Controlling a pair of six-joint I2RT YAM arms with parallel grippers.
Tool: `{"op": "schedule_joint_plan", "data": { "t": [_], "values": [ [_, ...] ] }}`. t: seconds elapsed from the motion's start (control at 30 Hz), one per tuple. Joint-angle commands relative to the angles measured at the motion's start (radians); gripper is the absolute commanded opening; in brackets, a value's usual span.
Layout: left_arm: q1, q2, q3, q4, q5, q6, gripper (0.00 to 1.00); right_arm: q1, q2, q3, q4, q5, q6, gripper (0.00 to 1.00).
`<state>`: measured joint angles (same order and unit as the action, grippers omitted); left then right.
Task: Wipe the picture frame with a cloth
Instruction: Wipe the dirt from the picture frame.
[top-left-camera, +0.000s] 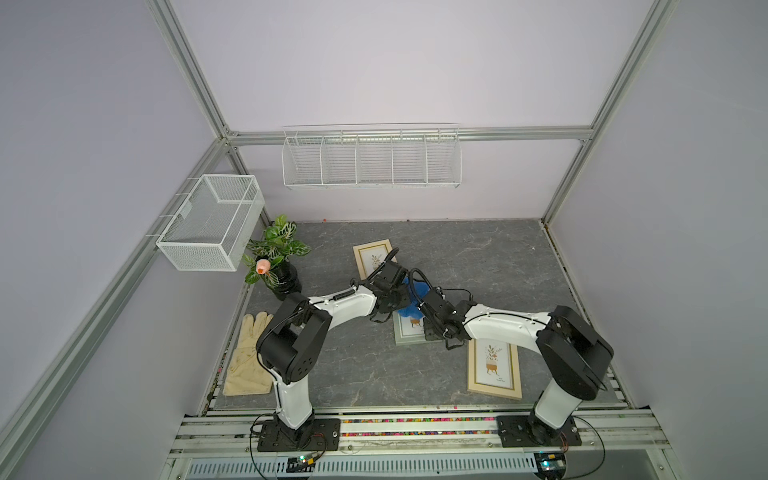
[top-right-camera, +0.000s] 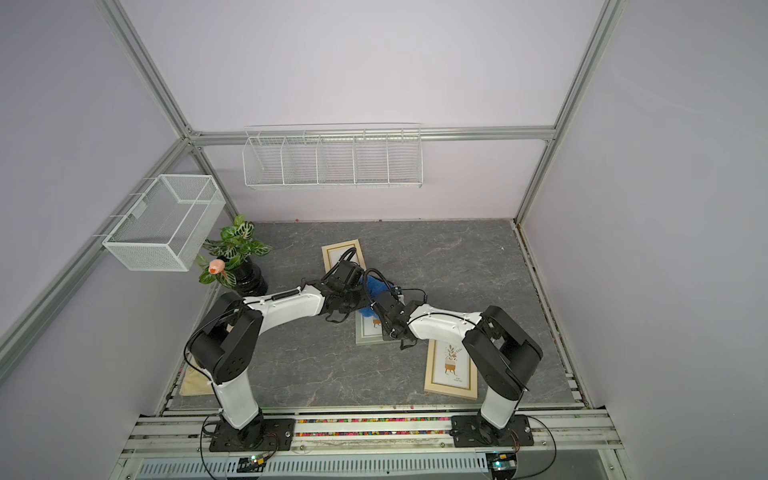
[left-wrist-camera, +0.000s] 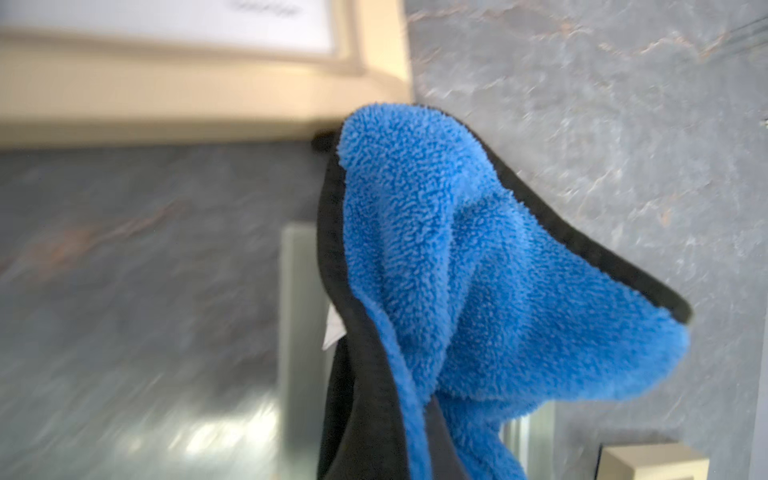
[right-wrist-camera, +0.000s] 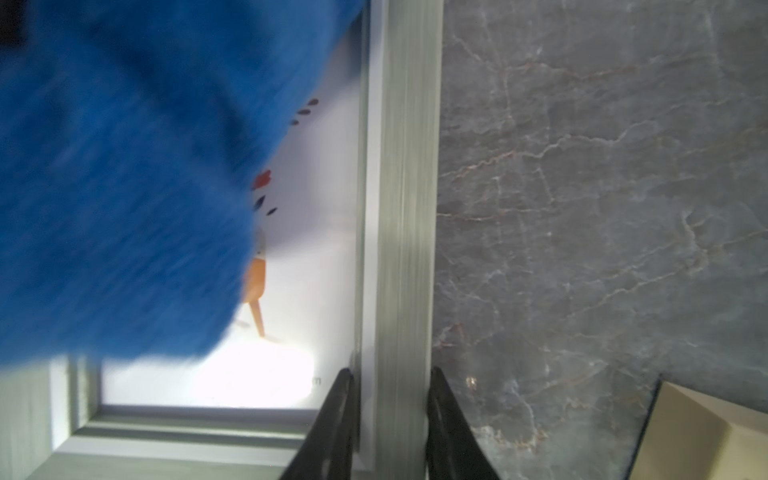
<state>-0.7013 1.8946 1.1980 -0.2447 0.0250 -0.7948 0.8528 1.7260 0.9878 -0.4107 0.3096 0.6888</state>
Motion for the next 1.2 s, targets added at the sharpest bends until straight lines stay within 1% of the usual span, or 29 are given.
{"op": "schedule_joint_plan", "data": {
  "t": [0.0, 0.07, 0.13, 0.2, 0.3, 0.4, 0.5, 0.57, 0.67, 0.77, 0.8, 0.87, 0.97, 1.03, 1.1, 1.17],
  "values": [
    [-0.005, 0.075, 0.093, -0.011, 0.022, 0.016, 0.0, 0.005, 0.004, -0.029, -0.065, 0.027, -0.004, 0.17],
    [-0.009, 0.107, 0.134, -0.031, 0.032, 0.01, 0.0, 0.007, 0.005, -0.027, -0.069, 0.029, -0.003, 0.17],
    [-0.006, 0.116, 0.149, -0.067, 0.012, 0.009, 0.0, 0.006, 0.001, -0.032, -0.071, 0.035, 0.0, 0.17],
    [0.006, 0.086, 0.121, -0.092, -0.033, 0.02, 0.0, 0.006, -0.001, -0.033, -0.074, 0.041, 0.0, 0.17],
    [0.051, 0.024, 0.043, -0.131, -0.107, 0.017, 0.0, 0.006, 0.0, -0.036, -0.073, 0.043, -0.003, 0.17],
    [0.082, -0.003, 0.012, -0.149, -0.133, 0.003, 0.0, 0.006, 0.002, -0.037, -0.068, 0.042, 0.0, 0.17],
    [0.044, 0.015, 0.047, -0.14, -0.137, 0.009, 0.0, 0.006, 0.001, -0.034, -0.068, 0.04, -0.001, 0.17],
    [-0.001, 0.051, 0.115, -0.154, -0.136, 0.02, 0.0, 0.007, -0.002, -0.033, -0.073, 0.043, -0.002, 0.17],
    [-0.049, 0.105, 0.19, -0.154, -0.103, 0.016, 0.0, 0.006, -0.006, -0.035, -0.074, 0.045, -0.003, 0.17],
    [-0.06, 0.136, 0.214, -0.153, -0.083, 0.008, 0.0, 0.006, -0.006, -0.039, -0.074, 0.045, 0.001, 0.17],
    [-0.059, 0.136, 0.213, -0.161, -0.092, 0.01, 0.0, 0.007, -0.006, -0.04, -0.074, 0.045, 0.001, 0.17],
    [-0.044, 0.119, 0.195, -0.195, -0.125, 0.015, 0.0, 0.006, -0.007, -0.041, -0.073, 0.045, 0.001, 0.17],
    [0.018, 0.062, 0.115, -0.198, -0.124, 0.015, 0.0, 0.006, -0.007, -0.041, -0.07, 0.046, 0.0, 0.17],
    [0.041, 0.031, 0.083, -0.217, -0.157, 0.031, 0.0, 0.006, -0.001, -0.036, -0.072, 0.046, -0.003, 0.17],
    [0.048, 0.006, 0.07, -0.242, -0.183, 0.051, 0.0, 0.007, 0.004, -0.031, -0.073, 0.046, -0.004, 0.17],
    [0.043, -0.026, 0.047, -0.242, -0.176, 0.054, 0.0, 0.007, 0.007, -0.026, -0.075, 0.049, -0.003, 0.17]
  ]
}}
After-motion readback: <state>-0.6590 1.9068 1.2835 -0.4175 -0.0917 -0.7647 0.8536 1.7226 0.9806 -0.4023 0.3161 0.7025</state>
